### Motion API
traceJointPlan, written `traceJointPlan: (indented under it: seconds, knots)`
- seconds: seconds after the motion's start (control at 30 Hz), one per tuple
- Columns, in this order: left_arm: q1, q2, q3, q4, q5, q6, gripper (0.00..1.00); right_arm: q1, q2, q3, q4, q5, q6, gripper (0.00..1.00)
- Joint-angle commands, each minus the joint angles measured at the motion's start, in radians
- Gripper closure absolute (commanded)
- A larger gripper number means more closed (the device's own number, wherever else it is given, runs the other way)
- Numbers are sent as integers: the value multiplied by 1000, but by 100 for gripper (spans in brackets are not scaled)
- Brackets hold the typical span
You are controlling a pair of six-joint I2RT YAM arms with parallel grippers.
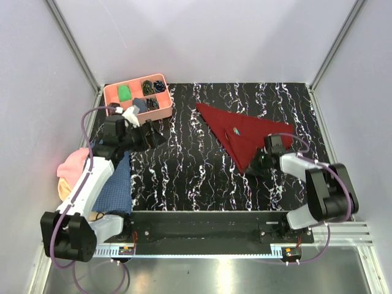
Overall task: Fold the napkin, place the utensils inside, and roll it up
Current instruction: Fold the napkin
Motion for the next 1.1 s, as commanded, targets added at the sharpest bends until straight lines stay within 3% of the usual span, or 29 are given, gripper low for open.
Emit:
traceJointPlan:
  seconds: [0.0, 0.23, 0.3, 0.37, 0.5, 0.7, 1.07]
  knots:
    - [-96, -31, -7, 26, -87, -29, 1, 70, -120, -121, -186, -42, 27, 100]
    - [-386, 22, -58, 190, -240, -184, 2, 177, -362, -214, -325, -30, 107, 100]
    - [-452, 91, -47, 242, -265, -201, 5, 184, -387, -203, -369, -22, 95, 88]
    - [-492, 146, -7, 268, -301, -216, 8, 182, -421, -183, -400, -1, 82, 66]
    - [-609, 341, 115, 291, -347, -194, 16, 182, -479, -96, -437, 43, 79, 48]
    - [-664, 598, 312, 302, -360, -134, 26, 181, -415, 7, -439, 102, 20, 43]
    - [-672, 850, 551, 337, -326, -63, 32, 73, -369, 50, -434, 57, -65, 41]
